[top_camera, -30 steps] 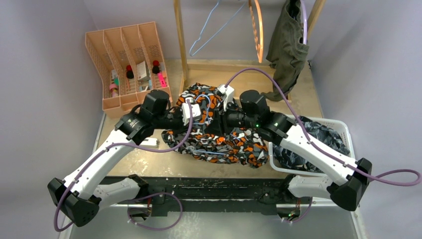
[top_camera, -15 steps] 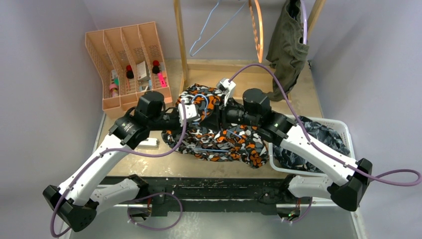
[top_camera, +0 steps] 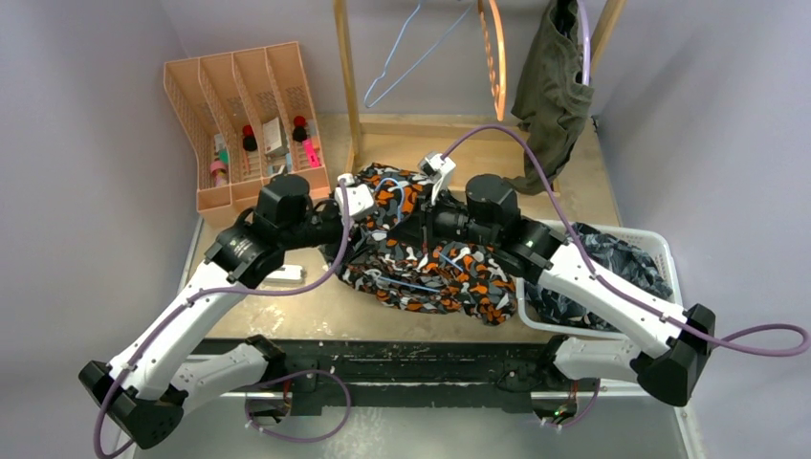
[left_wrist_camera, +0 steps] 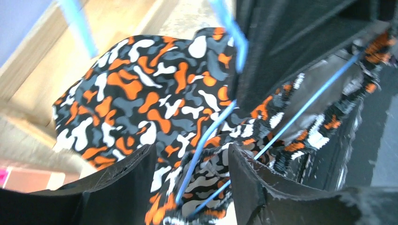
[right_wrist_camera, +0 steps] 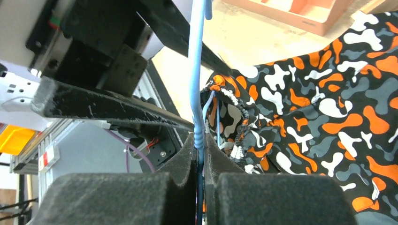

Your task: Remove the shorts from the hanger

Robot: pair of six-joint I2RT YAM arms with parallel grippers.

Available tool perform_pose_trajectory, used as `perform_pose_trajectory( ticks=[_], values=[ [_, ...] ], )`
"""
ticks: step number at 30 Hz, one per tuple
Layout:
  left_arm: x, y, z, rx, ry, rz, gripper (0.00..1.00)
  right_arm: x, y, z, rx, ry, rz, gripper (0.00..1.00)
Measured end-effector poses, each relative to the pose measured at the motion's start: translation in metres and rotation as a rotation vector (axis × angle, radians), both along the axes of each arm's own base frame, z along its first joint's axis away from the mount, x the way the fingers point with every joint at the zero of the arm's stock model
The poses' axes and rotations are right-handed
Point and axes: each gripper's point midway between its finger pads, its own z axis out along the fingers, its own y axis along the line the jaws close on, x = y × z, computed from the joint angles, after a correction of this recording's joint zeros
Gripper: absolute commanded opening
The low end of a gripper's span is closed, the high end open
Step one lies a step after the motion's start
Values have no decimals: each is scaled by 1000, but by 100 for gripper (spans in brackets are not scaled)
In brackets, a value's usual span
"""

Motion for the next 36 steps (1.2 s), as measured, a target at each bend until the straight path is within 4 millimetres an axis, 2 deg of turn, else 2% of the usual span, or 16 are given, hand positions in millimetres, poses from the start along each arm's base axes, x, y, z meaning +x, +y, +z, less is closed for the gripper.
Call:
perform_pose_trajectory(
  ticks=[4,10,12,16,21,30,33,36],
  values=[
    [16,17,8,-8,-8,178,69,5,-9,0,-14,-9,-61,0],
    [36,53,11,-48,44,523,73,10,-22,2,-18,-20,-132,0],
    [41,65,5,-77,83,647,75,11,-26,-1,-27,-14,-154,0],
    [44,79,-21,-117,194,832,79,13,-30,-12,-53,12,-186,0],
    [44,78,-45,-173,340,966,84,16,-33,-14,-57,23,-212,0],
    [42,54,-42,-356,510,981,77,17,-32,-12,-47,21,-213,0],
    [36,52,-47,-340,549,971,76,21,-33,-14,-51,32,-245,0],
    [27,58,-59,-268,560,976,76,27,-32,-19,-64,55,-274,0]
  ],
)
